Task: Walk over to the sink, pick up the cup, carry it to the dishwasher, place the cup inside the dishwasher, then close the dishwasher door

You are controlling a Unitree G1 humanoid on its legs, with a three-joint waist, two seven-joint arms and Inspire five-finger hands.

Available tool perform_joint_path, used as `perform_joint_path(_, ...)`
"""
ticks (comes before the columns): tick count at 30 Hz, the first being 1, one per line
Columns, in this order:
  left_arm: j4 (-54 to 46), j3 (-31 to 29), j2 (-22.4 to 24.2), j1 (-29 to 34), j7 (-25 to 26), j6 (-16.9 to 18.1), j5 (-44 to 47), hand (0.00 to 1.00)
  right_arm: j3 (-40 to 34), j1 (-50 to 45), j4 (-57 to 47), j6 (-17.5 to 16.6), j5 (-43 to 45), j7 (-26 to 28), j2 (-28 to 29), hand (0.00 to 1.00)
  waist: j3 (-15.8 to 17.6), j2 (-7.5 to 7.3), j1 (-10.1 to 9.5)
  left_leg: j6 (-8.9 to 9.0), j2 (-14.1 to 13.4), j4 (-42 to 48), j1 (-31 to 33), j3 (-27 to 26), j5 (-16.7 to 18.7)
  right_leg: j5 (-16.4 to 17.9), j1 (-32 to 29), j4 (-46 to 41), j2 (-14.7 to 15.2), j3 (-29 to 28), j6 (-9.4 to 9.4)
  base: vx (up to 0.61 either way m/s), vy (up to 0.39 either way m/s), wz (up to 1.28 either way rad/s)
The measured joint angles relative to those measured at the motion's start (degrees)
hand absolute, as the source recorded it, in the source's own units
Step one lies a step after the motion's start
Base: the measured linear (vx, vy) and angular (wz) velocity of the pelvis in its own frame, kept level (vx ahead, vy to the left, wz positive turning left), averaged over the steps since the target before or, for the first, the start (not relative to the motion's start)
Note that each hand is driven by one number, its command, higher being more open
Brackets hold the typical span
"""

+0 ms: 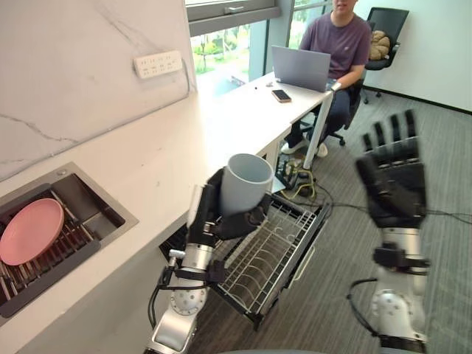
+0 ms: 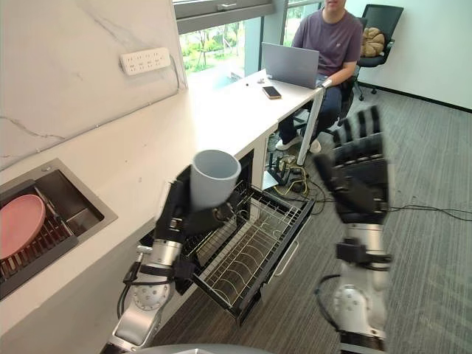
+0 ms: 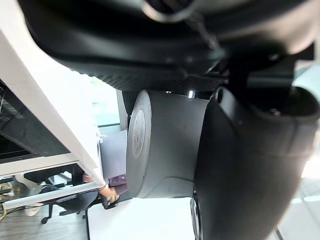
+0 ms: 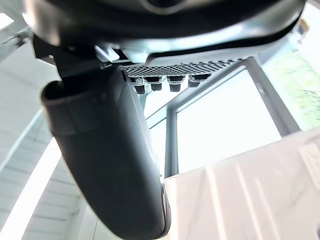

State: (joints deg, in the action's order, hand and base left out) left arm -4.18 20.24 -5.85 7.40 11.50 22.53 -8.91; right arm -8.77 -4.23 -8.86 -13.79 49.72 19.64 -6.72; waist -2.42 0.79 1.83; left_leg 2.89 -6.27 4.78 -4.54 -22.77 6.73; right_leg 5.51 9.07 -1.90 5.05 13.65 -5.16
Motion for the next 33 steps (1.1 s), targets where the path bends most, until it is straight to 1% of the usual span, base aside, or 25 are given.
perform_joint_path(2, 1.0, 0.3, 0.0, -0.4, 0.6, -0.1, -1.5, 0.0, 3.9, 0.0, 1.3, 0.0, -1.1, -0.6, 1.8, 1.0, 0.0, 0.0, -0.54, -0.08, 0.4, -0.6, 0.0, 0.6, 0.0, -0.1, 0.0, 0.2, 0.1, 0.9, -0.14, 0.04, 0.007, 0.1)
perform_joint_path(4, 1.2, 0.3, 0.0, -0.7, 1.3, -0.1, -1.8, 0.0, 5.9, 0.0, 2.1, 0.0, -2.3, -1.0, 2.6, 1.0, 0.0, 0.0, -0.79, -0.09, 0.5, -0.7, 0.0, 1.3, 0.0, -0.1, 0.0, 0.3, 0.1, 1.3, -0.15, 0.03, -0.014, 0.13)
perform_joint_path(5, 1.4, 0.3, 0.0, -1.3, 2.1, -0.1, -2.0, 0.0, 8.0, 0.2, 3.0, 0.0, -3.3, -1.0, 2.8, 1.0, 0.0, 0.0, -1.03, -0.09, 0.5, -1.0, 0.0, 1.9, 0.0, -0.2, 0.1, 0.3, 0.1, 1.8, -0.18, 0.02, -0.025, 0.13)
perform_joint_path(8, 1.4, 0.5, 0.0, -2.3, 2.5, -0.1, -2.5, 0.0, 12.1, 0.6, 5.2, 0.1, -5.8, -1.0, 2.9, 1.0, 0.0, 0.0, -1.08, -0.09, 0.6, -1.3, 0.0, 2.0, 0.0, -0.5, 0.0, 0.5, 0.0, 2.4, -0.36, 0.01, -0.01, 0.03)
perform_joint_path(9, 1.4, 0.5, 0.1, -2.5, 2.6, -0.1, -2.7, 0.0, 12.6, 0.5, 5.7, 0.2, -7.4, -0.9, 2.9, 1.0, 0.0, 0.0, -1.09, -0.1, 0.6, -1.4, 0.1, 2.0, 0.0, -0.7, 0.0, 0.8, 0.0, 2.4, -0.54, 0.02, -0.025, -0.06)
perform_joint_path(10, 1.4, 0.3, 0.1, -2.7, 2.6, -0.1, -3.3, 0.0, 12.5, 0.4, 6.3, 0.5, -13.1, -0.5, 2.8, 1.0, 0.0, 0.0, -1.08, -0.11, 0.7, -1.6, 0.2, 2.0, 0.0, -1.0, -0.2, 1.0, 0.0, 2.4, -0.6, 0.02, -0.024, -0.12)
perform_joint_path(12, 1.7, -0.7, -0.8, -2.6, 2.1, -0.1, -3.6, 0.0, 12.2, 0.3, 5.4, 0.5, -16.2, 0.7, 2.4, 1.0, 0.0, 0.0, -0.99, -0.12, 0.8, -1.9, 0.2, 2.0, 0.0, -1.0, -0.4, 1.1, 0.0, 2.4, -0.6, 0.02, -0.021, -0.12)
perform_joint_path(13, 1.7, -0.8, -1.4, -2.6, 1.8, -0.1, -3.6, 0.0, 11.9, 0.1, 4.6, 0.9, -16.9, 1.3, 1.5, 1.0, 0.0, -0.01, -0.98, -0.13, 0.8, -2.0, 0.2, 2.0, 0.0, -1.1, -0.4, 1.1, 0.0, 2.4, -0.66, 0.03, -0.018, -0.03)
perform_joint_path(14, 1.7, -0.7, -1.5, -2.6, 1.5, -0.1, -3.5, 0.0, 11.8, -0.3, 2.2, 3.2, -17.4, 1.7, -0.1, 1.0, 0.0, -0.01, -1.0, -0.14, 0.8, -2.1, 0.0, 2.0, 0.0, -1.3, -0.3, 1.1, 0.0, 2.4, -0.67, 0.0, 0.0, 0.0)
perform_joint_path(16, 1.3, -0.7, -1.5, -2.6, 1.3, -0.1, -3.5, 0.0, 12.0, -0.5, -0.1, 5.3, -17.4, 2.3, -1.3, 1.0, 0.0, -0.01, -0.99, -0.14, 0.7, -2.1, -0.3, 2.1, 0.0, -1.3, -0.3, 0.8, 0.0, 2.4, -0.64, 0.04, -0.027, -0.02)
perform_joint_path(17, 0.3, -0.7, -1.5, -2.6, 1.4, -0.4, -3.5, 0.0, 12.0, -0.5, -1.9, 7.2, -17.5, 2.4, -1.7, 1.0, 0.0, -0.01, -1.01, -0.14, 0.6, -2.1, -0.6, 2.1, 0.0, -1.3, -0.3, 0.4, -0.1, 2.4, -0.63, 0.04, -0.037, -0.05)
perform_joint_path(21, -0.7, -0.7, -1.5, -2.6, 2.0, -1.1, -3.6, 0.0, 12.3, -0.5, -4.6, 9.1, -18.5, 1.1, -2.0, 1.0, 0.1, 0.15, -0.95, -0.14, -0.2, -2.1, -1.7, 2.2, 0.0, -1.3, -0.4, -2.0, -0.5, 2.6, -0.62, 0.04, -0.044, -0.05)
perform_joint_path(22, -0.8, -0.7, -1.4, -2.7, 2.0, -1.4, -3.6, 0.0, 12.8, -0.4, -4.9, 9.5, -18.5, 0.2, -2.6, 1.0, 0.5, 0.73, -0.88, -0.17, -1.1, -2.1, -2.3, 2.6, 0.0, -1.2, -1.6, -5.0, -0.9, 2.8, -0.57, 0.04, -0.06, -0.1)
perform_joint_path(23, -0.9, -0.7, -1.3, -2.8, 2.0, -1.9, -3.5, 0.0, 13.4, -0.3, -5.4, 9.8, -18.5, -0.3, -3.0, 1.0, 1.4, 2.25, -0.84, -0.21, -2.5, -2.1, -2.7, 3.6, -0.1, 2.5, -3.7, -7.5, -1.4, 3.0, 0.76, 0.02, -0.054, -0.15)
perform_joint_path(24, -1.0, -0.8, -1.5, -2.8, 2.0, -2.1, -3.5, 0.0, 14.1, -0.3, -5.7, 10.0, -18.5, -0.6, -3.0, 1.0, 1.0, 1.34, -0.92, -0.2, -2.2, -2.1, -2.5, 3.6, -0.1, 1.4, -3.5, -3.3, -1.4, 3.1, 1.16, -0.02, -0.064, -0.12)
perform_joint_path(25, -1.5, -0.9, -2.0, -3.2, 2.0, -2.8, -3.4, 0.0, 15.5, -0.1, -7.0, 10.7, -18.6, -0.9, -3.0, 1.0, 1.1, -0.54, -0.8, -0.03, -0.6, -2.0, -2.1, 3.7, 0.5, -3.5, -3.3, 2.0, -0.3, 3.6, 0.91, 0.0, -0.102, -0.02)
perform_joint_path(26, -1.6, -0.2, -1.7, -3.5, 1.9, -3.2, -3.3, 0.0, 16.2, -0.1, -7.8, 10.9, -18.7, -1.1, -3.6, 1.0, 1.3, -0.3, -0.76, 0.46, -0.6, -2.0, -1.8, 3.9, 1.2, -3.3, -2.4, 4.0, -0.3, 4.1, 0.82, 0.01, -0.105, 0.01)
perform_joint_path(27, -1.6, 0.0, -1.5, -3.5, 1.7, -3.5, -2.9, 0.0, 16.1, -0.2, -7.8, 10.9, -18.7, -1.3, -3.5, 1.0, 1.4, -0.17, -0.8, 0.46, -0.5, -2.0, -1.7, 3.8, 1.2, -3.3, -2.4, 4.3, -0.3, 4.1, 0.82, 0.02, -0.101, 0.02)
perform_joint_path(28, -1.6, 0.4, -1.5, -3.5, 0.9, -4.6, -1.6, 0.0, 16.1, -0.4, -7.8, 11.2, -18.6, -1.8, -4.0, 1.0, 1.4, 0.25, -0.84, 0.47, -0.7, -1.9, -1.8, 3.8, 1.2, -3.3, -2.1, 4.3, -0.4, 4.1, 0.82, 0.0, -0.052, -0.02)
perform_joint_path(29, -1.6, 0.5, -1.5, -3.5, -0.9, -5.0, 0.6, 0.0, 16.1, -0.4, -7.8, 11.2, -18.4, -2.0, -4.4, 1.0, 1.3, 0.33, -0.8, 0.5, -0.8, -1.7, -1.9, 3.9, 1.2, -3.3, -1.9, 4.3, -0.5, 4.2, 0.82, -0.01, -0.042, 0.0)
perform_joint_path(33, -1.7, 0.6, -1.4, -3.5, -2.9, -5.1, 5.0, 0.0, 16.1, -0.3, -8.4, 11.2, -17.6, -2.5, -5.0, 1.0, 1.3, 0.31, -0.7, 0.59, -0.6, -1.5, -1.9, 4.0, 1.3, -3.3, -1.9, 4.0, -0.3, 4.1, 0.83, -0.01, 0.003, 0.01)
